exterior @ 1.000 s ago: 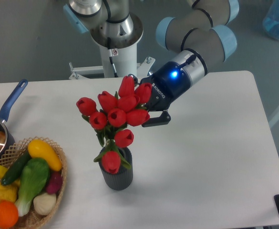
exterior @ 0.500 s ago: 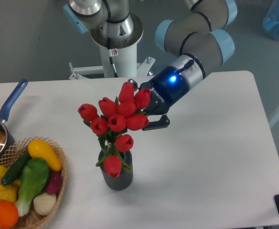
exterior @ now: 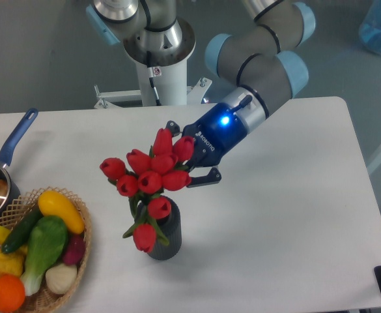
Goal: Insert the flowers into the vase
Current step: 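Push the tulip stems deeper into the vase, tilting the bunch upright, then open the gripper, release the tulips, and lift away from the vase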
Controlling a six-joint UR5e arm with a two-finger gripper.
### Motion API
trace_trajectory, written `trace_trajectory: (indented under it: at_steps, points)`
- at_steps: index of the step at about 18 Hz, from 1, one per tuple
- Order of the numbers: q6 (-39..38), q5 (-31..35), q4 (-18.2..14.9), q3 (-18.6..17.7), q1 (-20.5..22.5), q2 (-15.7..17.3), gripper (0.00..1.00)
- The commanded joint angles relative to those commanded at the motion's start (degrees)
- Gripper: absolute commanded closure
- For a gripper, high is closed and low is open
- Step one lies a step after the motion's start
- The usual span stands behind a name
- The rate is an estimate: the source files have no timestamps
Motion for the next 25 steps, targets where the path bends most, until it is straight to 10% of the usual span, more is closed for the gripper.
trace_trajectory:
  at_steps: [16, 21, 23, 24, 25]
  points:
    - [4.83, 2.02, -0.09, -4.22, -0.18, -1.76, 0.89]
    - [4.75, 2.02, -0.09, -4.13, 0.0, -2.37, 0.56]
    - [4.66, 2.02, -0.09, -4.13, 0.17, -2.46, 0.3]
    - [4.57, 2.37, -0.17, -4.22, 0.26, -2.46, 0.0]
    - [4.66, 3.51, -0.18, -4.22, 0.35, -2.46, 0.0]
